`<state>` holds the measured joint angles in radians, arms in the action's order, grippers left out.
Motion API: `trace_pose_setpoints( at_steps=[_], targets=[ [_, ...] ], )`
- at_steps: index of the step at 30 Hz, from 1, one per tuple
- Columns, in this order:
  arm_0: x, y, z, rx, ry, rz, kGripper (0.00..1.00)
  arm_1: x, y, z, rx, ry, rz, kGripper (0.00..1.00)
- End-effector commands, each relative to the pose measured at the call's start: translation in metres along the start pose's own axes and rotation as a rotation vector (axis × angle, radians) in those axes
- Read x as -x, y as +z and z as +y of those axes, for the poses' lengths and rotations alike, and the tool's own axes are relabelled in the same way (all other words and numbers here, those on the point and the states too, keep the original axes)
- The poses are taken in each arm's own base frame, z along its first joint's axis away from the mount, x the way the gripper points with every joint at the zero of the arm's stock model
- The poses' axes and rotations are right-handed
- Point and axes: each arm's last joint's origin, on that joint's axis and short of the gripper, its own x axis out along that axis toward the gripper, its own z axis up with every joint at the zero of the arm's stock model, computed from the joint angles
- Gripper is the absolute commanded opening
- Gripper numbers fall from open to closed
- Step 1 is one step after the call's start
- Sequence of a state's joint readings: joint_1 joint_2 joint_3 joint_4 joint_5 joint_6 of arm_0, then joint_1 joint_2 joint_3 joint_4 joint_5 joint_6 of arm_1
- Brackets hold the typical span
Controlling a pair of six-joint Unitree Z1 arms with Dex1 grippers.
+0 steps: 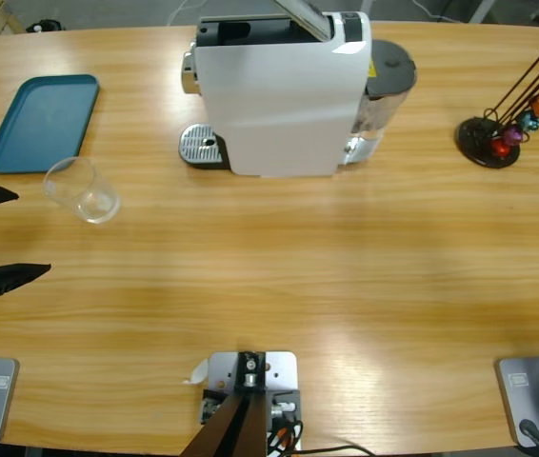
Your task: Pour coffee
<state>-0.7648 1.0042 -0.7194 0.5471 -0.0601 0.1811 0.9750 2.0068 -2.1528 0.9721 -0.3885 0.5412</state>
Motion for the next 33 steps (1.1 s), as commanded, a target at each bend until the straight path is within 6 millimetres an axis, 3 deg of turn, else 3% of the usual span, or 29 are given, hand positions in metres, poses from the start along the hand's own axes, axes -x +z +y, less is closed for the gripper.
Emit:
trace_pose_setpoints(
  at_steps=[1,6,13,23,33],
  targets=[
    [-0.001,-0.009,-0.002,-0.004,0.0,0.003,0.987,-0.044,-0.034,0.022,0.044,0.015,0.109,0.0],
    [-0.001,-0.009,-0.002,-0.008,-0.002,0.007,0.989,-0.067,-0.054,0.02,0.05,0.004,0.126,0.0],
    [-0.003,-0.009,-0.002,-0.007,-0.002,0.013,0.991,-0.097,-0.098,0.011,-0.001,0.008,0.192,0.0],
    [0.0,-0.009,-0.003,-0.006,0.0,0.003,0.987,-0.138,-0.134,0.015,-0.008,0.018,0.335,0.0],
    [-0.002,-0.008,-0.002,-0.005,0.0,0.009,0.987,-0.154,-0.148,0.008,-0.046,-0.005,0.4,0.0]
  ],
)
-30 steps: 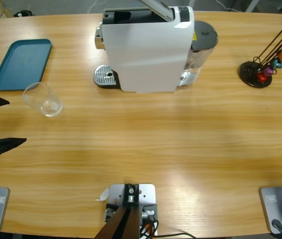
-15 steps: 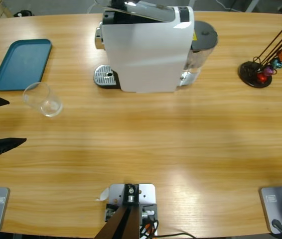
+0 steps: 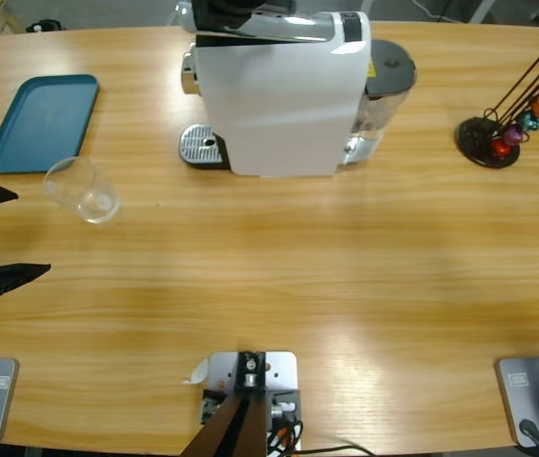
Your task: Pour coffee
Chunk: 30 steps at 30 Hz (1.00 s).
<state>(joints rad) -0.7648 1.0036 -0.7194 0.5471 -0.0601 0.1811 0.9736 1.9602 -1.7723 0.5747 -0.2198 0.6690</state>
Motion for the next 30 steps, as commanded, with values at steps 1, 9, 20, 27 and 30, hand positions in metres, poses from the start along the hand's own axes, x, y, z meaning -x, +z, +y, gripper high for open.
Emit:
trace_pose_setpoints(
  at_steps=[1,9,20,27,30],
  targets=[
    [-0.002,-0.008,-0.002,-0.005,0.0,0.01,0.987,-0.111,-0.096,-0.032,0.061,-0.206,0.349,0.0],
    [-0.004,-0.007,-0.002,-0.006,-0.001,0.016,0.987,-0.098,-0.076,-0.042,0.128,-0.24,0.277,0.0],
    [0.005,-0.008,-0.002,0.004,0.01,-0.03,0.982,0.094,-0.019,0.034,0.604,0.023,-0.103,1.0],
    [0.009,-0.013,-0.003,0.035,0.022,-0.092,0.987,0.185,-0.003,0.026,0.636,0.095,-0.164,1.0],
    [0.0,-0.016,0.0,0.063,0.09,-0.039,0.987,0.19,-0.015,0.01,0.656,0.071,-0.12,1.0]
  ],
)
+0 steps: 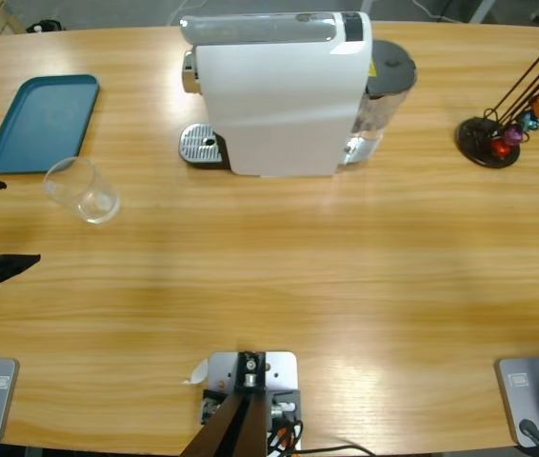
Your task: Pour coffee
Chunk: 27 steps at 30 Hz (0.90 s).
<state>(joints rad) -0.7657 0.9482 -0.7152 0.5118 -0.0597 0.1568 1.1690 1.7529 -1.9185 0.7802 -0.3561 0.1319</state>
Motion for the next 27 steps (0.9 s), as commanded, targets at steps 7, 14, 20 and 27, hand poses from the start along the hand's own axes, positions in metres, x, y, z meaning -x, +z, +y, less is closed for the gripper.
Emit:
trace_pose_setpoints(
  at_steps=[7,14,20,27],
  targets=[
    [-0.051,-0.003,0.012,0.118,0.166,0.085,1.0,0.069,-0.068,-0.029,0.036,0.046,0.098,1.0],
    [-0.057,-0.01,0.023,0.15,0.334,0.154,1.0,0.055,-0.09,-0.025,0.036,0.063,0.137,1.0],
    [-0.09,-0.023,0.024,0.193,0.329,0.23,0.996,0.037,-0.102,-0.025,0.015,0.06,0.17,1.0],
    [-0.102,-0.027,0.037,0.246,0.379,0.21,1.0,0.021,-0.106,-0.028,-0.012,0.064,0.187,1.0]
  ],
)
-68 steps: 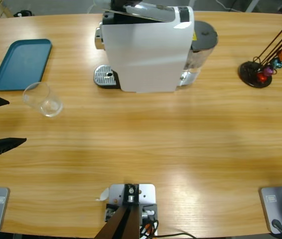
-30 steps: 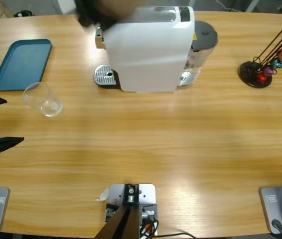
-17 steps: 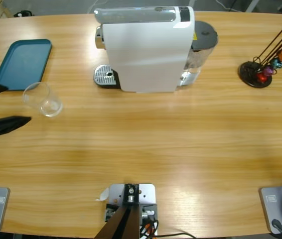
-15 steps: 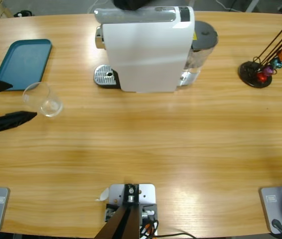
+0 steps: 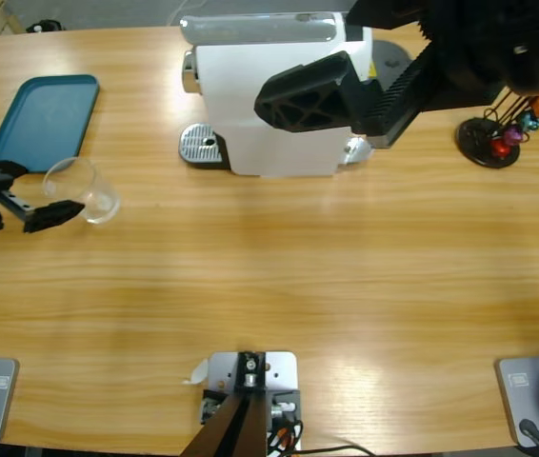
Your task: Pour coffee
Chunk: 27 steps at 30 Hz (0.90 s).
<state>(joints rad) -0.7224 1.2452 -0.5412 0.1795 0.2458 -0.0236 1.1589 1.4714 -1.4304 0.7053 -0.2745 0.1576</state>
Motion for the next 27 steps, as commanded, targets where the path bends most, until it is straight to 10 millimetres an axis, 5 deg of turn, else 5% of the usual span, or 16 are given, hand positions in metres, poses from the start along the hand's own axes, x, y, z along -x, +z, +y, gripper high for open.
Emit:
trace_pose_setpoints(
  at_steps=[1,13,14,16,18,21,27],
  targets=[
    [-0.025,-0.007,0.008,0.05,0.059,0.049,1.0,-0.024,-0.01,-0.002,-0.024,0.012,0.051,1.0],
    [-0.049,-0.004,0.002,0.056,0.014,0.029,0.975,-0.034,-0.018,-0.005,-0.04,0.019,0.069,1.0],
    [-0.05,-0.003,0.001,0.056,-0.003,0.02,0.903,-0.034,-0.019,-0.005,-0.043,0.02,0.07,1.0],
    [-0.051,-0.005,-0.001,0.054,-0.039,0.015,0.571,-0.034,-0.021,-0.005,-0.051,0.02,0.07,1.0],
    [-0.049,-0.007,-0.001,0.05,-0.039,0.016,0.491,-0.034,-0.021,-0.005,-0.058,0.021,0.068,1.0],
    [-0.045,-0.011,0.0,0.029,-0.037,0.007,0.015,-0.036,-0.022,-0.005,-0.067,0.021,0.066,1.0],
    [-0.039,-0.018,0.002,0.023,-0.012,0.0,0.0,-0.037,-0.023,-0.005,-0.078,0.022,0.063,1.0]
  ],
)
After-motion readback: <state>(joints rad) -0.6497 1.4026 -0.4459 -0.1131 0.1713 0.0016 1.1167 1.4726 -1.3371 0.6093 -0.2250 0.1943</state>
